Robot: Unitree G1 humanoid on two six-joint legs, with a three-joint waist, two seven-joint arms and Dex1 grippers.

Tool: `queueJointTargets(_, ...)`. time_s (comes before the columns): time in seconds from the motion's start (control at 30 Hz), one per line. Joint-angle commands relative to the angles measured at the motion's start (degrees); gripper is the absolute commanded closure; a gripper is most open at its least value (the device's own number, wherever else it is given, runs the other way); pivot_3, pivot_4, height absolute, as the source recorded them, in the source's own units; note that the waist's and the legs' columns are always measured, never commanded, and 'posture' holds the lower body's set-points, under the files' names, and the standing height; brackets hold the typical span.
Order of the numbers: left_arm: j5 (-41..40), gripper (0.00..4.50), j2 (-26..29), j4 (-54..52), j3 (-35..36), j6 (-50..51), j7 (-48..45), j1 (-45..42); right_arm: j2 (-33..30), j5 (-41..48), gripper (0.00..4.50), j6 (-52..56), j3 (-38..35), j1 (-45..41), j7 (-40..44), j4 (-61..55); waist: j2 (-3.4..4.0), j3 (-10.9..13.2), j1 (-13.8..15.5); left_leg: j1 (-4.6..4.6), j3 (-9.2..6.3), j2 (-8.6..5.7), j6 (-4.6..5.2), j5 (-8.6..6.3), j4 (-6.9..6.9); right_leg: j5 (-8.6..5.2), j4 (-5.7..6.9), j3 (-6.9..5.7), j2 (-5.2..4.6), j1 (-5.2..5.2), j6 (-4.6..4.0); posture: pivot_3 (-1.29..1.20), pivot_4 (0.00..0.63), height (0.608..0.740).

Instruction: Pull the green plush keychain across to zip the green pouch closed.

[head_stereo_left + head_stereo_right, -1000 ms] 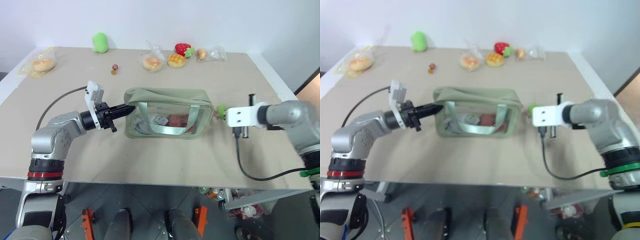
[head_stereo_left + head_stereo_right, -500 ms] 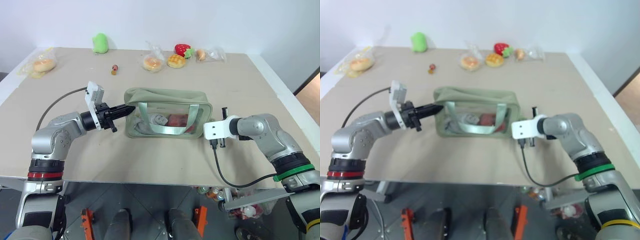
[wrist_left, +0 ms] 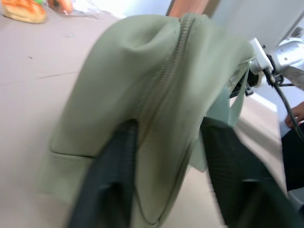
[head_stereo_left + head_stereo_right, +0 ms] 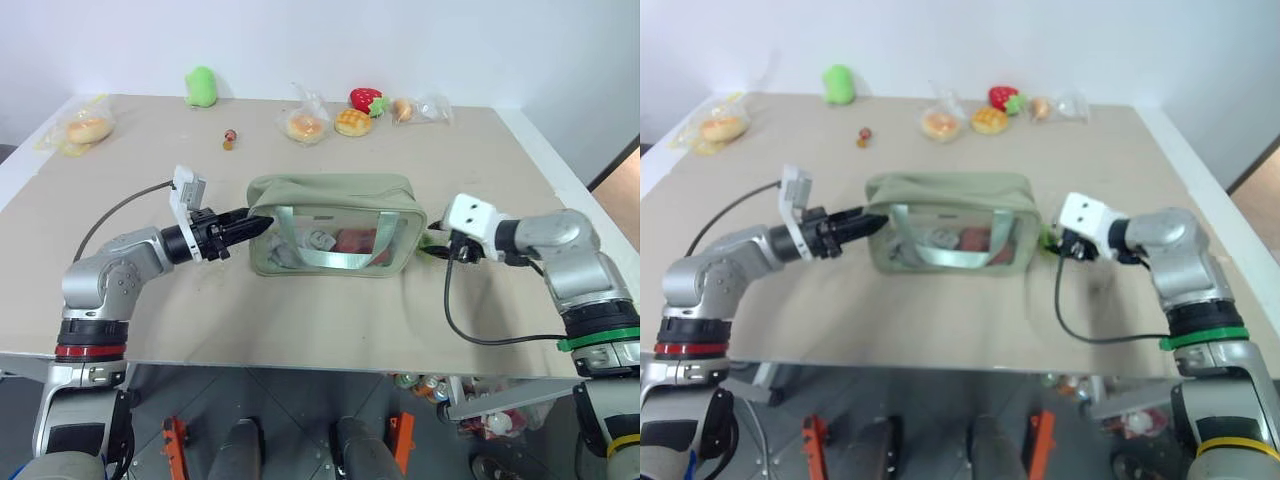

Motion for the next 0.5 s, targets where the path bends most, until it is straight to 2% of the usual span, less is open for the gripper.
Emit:
queueJointTargets(0.03,-3.28,0.98,1.4,-4.68,2.18,1.71,-0.64,-1.78,-2.76,6.08,2.38,4.81,-5.35,-2.23,2.96,-3.28,0.0,0.0,-0.01,0.0,0.0,0.0,0.0,0.0,-0.03,0.0,0.0,0.0,0.0,-0.02,0.0,0.0,0.15,0.74)
queueJointTargets(0.1,-3.63,0.24,2.06,-7.27,2.55,1.8,0.32,-2.27,-4.75,8.71,2.38,6.77,-7.36,-1.86,4.87,-4.07,0.0,0.0,0.0,-0.01,-0.01,0.0,0.0,0.0,-0.09,-0.03,0.0,-0.01,0.0,-0.04,0.02,0.0,0.15,0.74)
queueJointTargets(0.13,-4.16,0.03,2.49,-8.52,3.04,2.22,0.69,-2.21,-5.74,10.27,2.38,8.41,-8.57,-1.54,5.73,-4.59,0.0,0.0,0.0,-0.02,-0.01,0.0,0.0,0.0,-0.11,-0.04,0.0,-0.01,0.0,-0.05,0.04,0.0,0.15,0.74)
queueJointTargets(0.33,-6.38,0.03,7.53,-14.79,8.0,2.47,1.06,3.16,-10.47,18.98,2.38,15.47,-14.73,4.35,10.51,-10.52,0.0,0.0,-0.1,-0.05,-0.01,0.01,0.0,-0.05,-0.23,-0.1,-0.01,-0.01,0.0,-0.12,0.13,0.0,0.15,0.74)
queueJointTargets(0.5,-5.97,0.03,11.48,-15.08,13.26,1.82,2.43,10.84,-9.89,24.49,2.38,21.1,-19.84,7.85,7.73,-13.31,0.0,0.0,-0.65,0.06,0.07,0.08,0.02,-0.09,-0.28,-0.24,0.02,0.01,0.02,-0.15,-0.17,0.0,0.15,0.74)
